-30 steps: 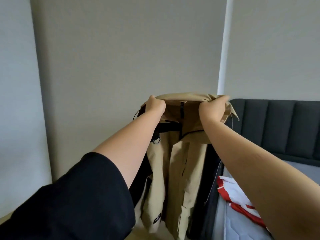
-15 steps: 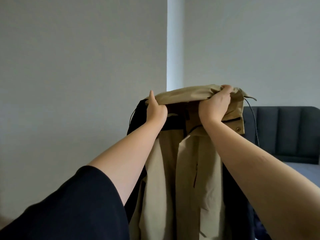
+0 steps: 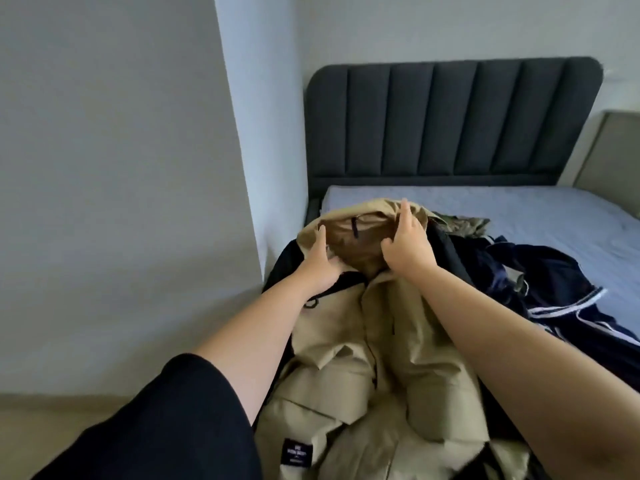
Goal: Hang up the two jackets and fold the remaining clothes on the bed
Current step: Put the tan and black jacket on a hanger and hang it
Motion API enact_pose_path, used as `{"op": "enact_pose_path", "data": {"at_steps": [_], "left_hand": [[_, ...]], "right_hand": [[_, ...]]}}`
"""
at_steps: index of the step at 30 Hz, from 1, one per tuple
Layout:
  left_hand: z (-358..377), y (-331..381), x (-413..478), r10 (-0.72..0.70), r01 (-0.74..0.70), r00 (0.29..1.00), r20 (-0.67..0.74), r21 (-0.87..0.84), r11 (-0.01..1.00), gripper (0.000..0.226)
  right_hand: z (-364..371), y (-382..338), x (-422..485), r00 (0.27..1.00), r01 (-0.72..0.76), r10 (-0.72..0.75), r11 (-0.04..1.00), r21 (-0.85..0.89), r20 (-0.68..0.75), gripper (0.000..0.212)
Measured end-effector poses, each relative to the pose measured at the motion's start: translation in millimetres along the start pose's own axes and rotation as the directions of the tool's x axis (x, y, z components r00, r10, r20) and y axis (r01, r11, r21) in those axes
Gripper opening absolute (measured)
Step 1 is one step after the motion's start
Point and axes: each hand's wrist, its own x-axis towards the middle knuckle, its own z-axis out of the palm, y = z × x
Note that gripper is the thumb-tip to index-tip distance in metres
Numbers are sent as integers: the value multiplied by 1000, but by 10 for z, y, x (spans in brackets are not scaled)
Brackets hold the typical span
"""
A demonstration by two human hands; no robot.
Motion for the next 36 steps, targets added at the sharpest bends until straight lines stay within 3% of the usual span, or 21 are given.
{"op": "enact_pose_path", "data": {"at_steps": [4, 7, 9, 13, 17, 20, 23, 25, 27, 32, 36], "left_hand": [[733, -671, 178, -7, -42, 985, 175, 274, 961, 77], [1286, -1113, 145, -49, -102, 950, 309, 454, 885, 68], [1591, -1351, 72, -125, -100, 916, 382, 517, 850, 61], [2029, -1683, -89, -236, -80, 878, 417, 613, 786, 59], [2216, -1795, -177, -216, -40, 919, 329, 625, 779, 58], [2306, -1700, -242, -161, 25, 965, 207, 539, 842, 53], [2445, -1496, -328, -40, -13, 992, 122, 406, 914, 51], [2572, -1334, -392, 77, -112, 991, 109, 361, 926, 52], [2709, -1186, -460, 184, -218, 974, 131, 340, 915, 53], [3054, -978, -653, 356, -499, 851, 385, 382, 778, 57], [3330, -855, -777, 335, -595, 777, 533, 449, 666, 60]], "right_hand": [[588, 726, -304, 993, -61, 91, 945, -322, 80, 61], [941, 1241, -669, 953, -214, 290, 853, -476, 91, 57], [1155, 1552, -935, 890, -277, 422, 801, -530, 173, 56], [1531, 1943, -1420, 720, -375, 544, 828, -417, 432, 58], [1612, 2039, -1547, 747, -416, 522, 850, -322, 412, 57], [1498, 2034, -1594, 786, -407, 479, 877, -256, 392, 56], [1233, 2028, -1712, 881, -366, 388, 921, -130, 270, 49], [993, 2071, -1802, 947, -308, 313, 948, -75, 74, 38], [749, 2149, -1879, 951, -290, 287, 957, -11, -114, 30], [397, 2541, -1948, 848, -445, 372, 886, -126, -378, 36], [199, 2885, -1904, 653, -656, 625, 749, 92, -427, 44]]}}
